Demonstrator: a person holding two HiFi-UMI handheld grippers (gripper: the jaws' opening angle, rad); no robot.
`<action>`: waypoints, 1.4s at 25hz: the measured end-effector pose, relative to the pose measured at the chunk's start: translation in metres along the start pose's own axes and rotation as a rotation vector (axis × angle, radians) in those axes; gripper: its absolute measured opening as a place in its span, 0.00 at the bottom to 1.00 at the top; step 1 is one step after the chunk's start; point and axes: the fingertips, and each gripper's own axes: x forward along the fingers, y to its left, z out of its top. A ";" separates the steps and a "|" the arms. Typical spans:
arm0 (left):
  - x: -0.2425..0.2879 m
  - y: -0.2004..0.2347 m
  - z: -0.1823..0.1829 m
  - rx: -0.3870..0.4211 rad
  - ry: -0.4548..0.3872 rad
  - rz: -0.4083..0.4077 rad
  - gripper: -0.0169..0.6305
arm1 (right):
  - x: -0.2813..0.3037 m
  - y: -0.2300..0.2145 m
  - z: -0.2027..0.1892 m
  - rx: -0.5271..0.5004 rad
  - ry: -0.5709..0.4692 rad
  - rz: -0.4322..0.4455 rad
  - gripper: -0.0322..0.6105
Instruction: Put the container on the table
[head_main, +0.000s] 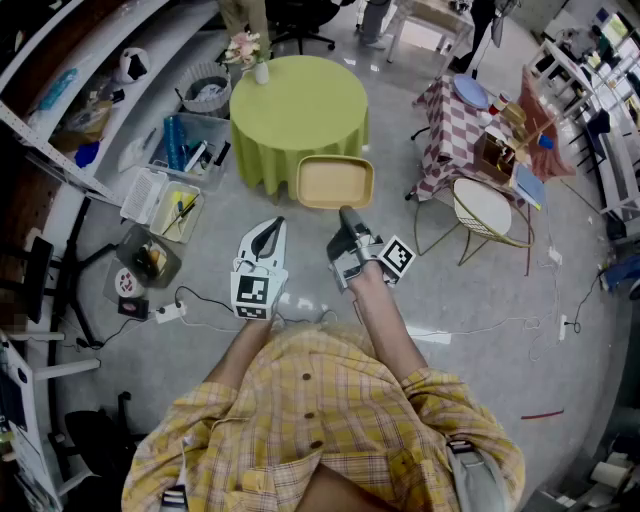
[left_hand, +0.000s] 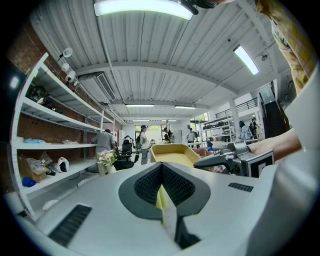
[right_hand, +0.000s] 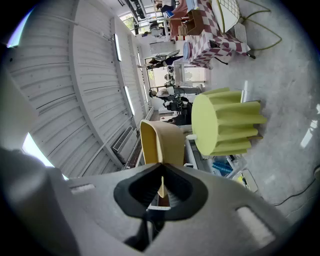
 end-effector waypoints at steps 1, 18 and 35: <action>-0.001 0.000 0.000 0.002 0.000 0.001 0.04 | 0.000 0.000 0.000 0.004 -0.002 0.002 0.07; 0.000 -0.007 -0.004 0.004 0.023 0.015 0.04 | 0.002 -0.003 0.001 0.013 0.041 -0.024 0.07; 0.017 -0.048 -0.002 0.015 0.037 0.086 0.04 | -0.009 -0.006 0.026 -0.033 0.135 -0.012 0.07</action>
